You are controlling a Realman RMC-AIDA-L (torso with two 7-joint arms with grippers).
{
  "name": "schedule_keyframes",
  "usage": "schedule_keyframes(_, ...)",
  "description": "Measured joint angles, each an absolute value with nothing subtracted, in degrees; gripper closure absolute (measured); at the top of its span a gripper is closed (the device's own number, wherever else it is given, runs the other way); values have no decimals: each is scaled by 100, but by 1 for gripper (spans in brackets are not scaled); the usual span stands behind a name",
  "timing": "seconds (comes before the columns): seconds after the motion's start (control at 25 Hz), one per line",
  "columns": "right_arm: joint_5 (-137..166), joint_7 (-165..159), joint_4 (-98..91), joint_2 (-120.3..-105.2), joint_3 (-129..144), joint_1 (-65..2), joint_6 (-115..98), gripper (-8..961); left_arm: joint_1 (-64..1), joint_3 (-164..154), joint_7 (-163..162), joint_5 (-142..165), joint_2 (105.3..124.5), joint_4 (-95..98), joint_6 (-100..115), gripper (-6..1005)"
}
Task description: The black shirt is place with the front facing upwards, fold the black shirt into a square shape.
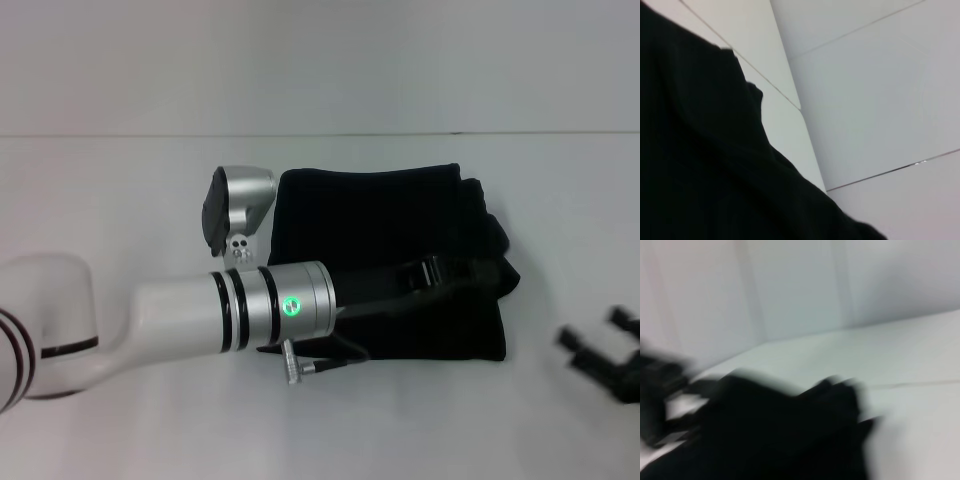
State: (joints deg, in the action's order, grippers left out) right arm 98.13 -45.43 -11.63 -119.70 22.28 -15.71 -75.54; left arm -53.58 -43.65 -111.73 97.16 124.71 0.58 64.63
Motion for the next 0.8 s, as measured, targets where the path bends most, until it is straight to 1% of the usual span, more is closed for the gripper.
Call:
schedule_keyframes(0.12,9802,-4524,-1173,-11979,1429,-1410,-7711,9,-5356,-4249,-11165,9712,12471,-97,6503,720)
schedule_keyframes(0.28,9798,-4521,-1164,-11983,1085,-1395,-7752,9,-5375,-4047,-11077,9714,12471,-298,6542,569)
schedule_keyframes(0.52,9800,-4534,-1102,-12006,1051,-1465,-7986,8,-5308,-4007,-10800,9756,12471,-310,6735,439)
schedule_keyframes(0.64,9871,-4653,-1115,-11993,1148,-1624,-8221,8,-4915,-4095,-10341,9764,12470,206,7168,374)
schedule_keyframes(0.72,9999,-4862,-1177,-11979,1316,-1787,-8294,8,-4505,-4178,-10102,9768,12459,711,7466,331)
schedule_keyframes(0.8,10191,-5244,-1405,-11974,1566,-2023,-8345,8,-4033,-4275,-9840,9773,12422,1222,7691,245)
